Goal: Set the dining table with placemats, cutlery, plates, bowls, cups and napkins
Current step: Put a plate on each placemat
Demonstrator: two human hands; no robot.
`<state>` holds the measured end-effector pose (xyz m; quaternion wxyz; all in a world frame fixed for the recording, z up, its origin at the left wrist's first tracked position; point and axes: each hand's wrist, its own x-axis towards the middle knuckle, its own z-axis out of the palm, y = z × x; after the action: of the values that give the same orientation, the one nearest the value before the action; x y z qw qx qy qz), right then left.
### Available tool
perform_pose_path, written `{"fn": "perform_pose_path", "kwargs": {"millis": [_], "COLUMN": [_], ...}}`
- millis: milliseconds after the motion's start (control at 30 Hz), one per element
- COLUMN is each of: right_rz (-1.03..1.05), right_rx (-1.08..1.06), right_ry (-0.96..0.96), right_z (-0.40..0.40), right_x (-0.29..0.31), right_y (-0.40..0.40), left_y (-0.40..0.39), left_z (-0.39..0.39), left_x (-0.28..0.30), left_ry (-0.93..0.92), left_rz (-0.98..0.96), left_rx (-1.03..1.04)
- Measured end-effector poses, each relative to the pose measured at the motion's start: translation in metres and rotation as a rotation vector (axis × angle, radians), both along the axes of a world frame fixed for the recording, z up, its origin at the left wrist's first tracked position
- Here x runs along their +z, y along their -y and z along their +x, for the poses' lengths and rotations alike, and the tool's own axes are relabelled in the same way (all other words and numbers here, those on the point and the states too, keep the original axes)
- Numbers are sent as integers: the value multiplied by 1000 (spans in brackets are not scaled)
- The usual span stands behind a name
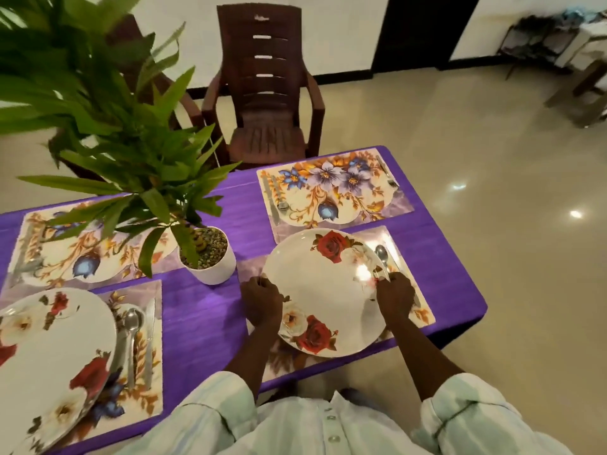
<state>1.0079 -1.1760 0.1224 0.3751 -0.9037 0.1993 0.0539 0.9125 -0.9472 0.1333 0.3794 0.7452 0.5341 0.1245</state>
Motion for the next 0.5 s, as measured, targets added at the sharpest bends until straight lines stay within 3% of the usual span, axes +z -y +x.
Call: {"fn": "perform_pose_path", "kwargs": {"millis": [500], "right_rz": [17], "right_rx": [307], "right_ry": [-75], "right_z": [56], "right_x": [-18], "right_y": [22], "left_y": [64], "left_z": [-26], "left_x": [-4], "left_ry": [66], "left_rz": [-6], "left_rx": [336]}}
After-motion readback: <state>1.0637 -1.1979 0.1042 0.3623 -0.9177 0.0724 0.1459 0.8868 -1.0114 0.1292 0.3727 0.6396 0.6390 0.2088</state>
